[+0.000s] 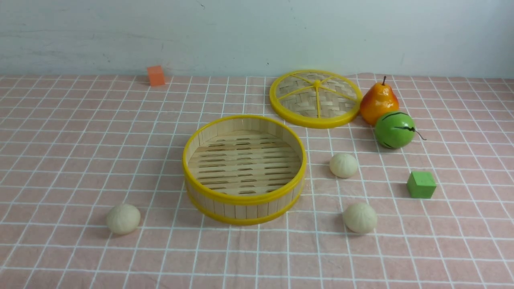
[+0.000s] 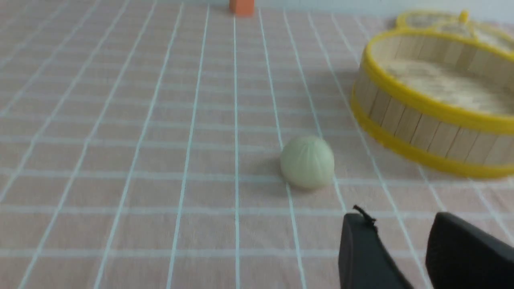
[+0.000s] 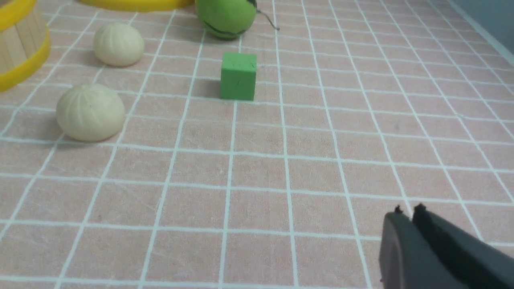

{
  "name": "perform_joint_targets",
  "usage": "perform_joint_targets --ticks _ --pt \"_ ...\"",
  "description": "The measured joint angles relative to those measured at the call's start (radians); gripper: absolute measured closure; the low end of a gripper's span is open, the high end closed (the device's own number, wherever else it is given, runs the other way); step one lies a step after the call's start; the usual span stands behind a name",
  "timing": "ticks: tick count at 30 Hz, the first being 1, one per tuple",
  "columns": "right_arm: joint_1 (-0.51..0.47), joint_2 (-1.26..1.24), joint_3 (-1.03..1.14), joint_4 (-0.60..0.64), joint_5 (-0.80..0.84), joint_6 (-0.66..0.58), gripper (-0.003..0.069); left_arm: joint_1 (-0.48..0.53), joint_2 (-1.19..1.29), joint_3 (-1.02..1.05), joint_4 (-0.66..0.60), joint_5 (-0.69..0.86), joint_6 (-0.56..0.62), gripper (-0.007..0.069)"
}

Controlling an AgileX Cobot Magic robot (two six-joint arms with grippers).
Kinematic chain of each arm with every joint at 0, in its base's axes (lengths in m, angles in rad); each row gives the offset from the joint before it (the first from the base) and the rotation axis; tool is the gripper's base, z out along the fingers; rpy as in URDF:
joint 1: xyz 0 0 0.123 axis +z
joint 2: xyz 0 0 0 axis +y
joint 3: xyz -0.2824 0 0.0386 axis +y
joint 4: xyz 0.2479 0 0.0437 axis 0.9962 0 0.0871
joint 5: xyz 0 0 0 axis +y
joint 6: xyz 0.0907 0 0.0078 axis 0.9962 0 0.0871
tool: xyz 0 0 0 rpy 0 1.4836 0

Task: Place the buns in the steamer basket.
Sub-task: Use the left arm to grab a steamed stuffed bun

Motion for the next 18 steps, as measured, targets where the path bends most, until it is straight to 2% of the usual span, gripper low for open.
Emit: perform_joint_targets --ticks 4,7,8,9,13,15,16,18 --pt "0.0 0.0 0.001 0.001 -0.177 0.0 0.0608 0.0 0.0 0.0 0.0 -0.212 0.0 0.0387" --pt "0.0 0.0 0.001 0.001 -0.39 0.0 0.0603 0.0 0.0 0.0 0.0 -0.402 0.0 0.0387" --pt "0.0 0.0 0.001 0.001 -0.404 0.0 0.0603 0.0 0.0 0.0 0.0 -0.402 0.0 0.0387" --pt "0.0 0.0 0.001 0.001 -0.516 0.017 0.0599 0.0 0.0 0.0 -0.001 -0.472 -0.007 0.0387" --pt "0.0 0.0 0.001 0.018 -0.723 0.111 0.0596 0.0 0.0 0.0 -0.039 -0.663 -0.163 0.0387" --pt "0.0 0.0 0.001 0.056 -0.833 0.24 0.0596 0.0 0.0 -0.011 -0.122 -0.807 -0.344 0.0396" --pt "0.0 0.004 -0.008 0.065 -0.853 0.299 0.0596 0.0 0.0 -0.037 -0.156 -0.827 -0.397 0.0407" --pt "0.0 0.031 -0.054 0.068 -0.835 0.385 0.061 0.0 0.023 -0.131 -0.188 -0.799 -0.431 0.0447"
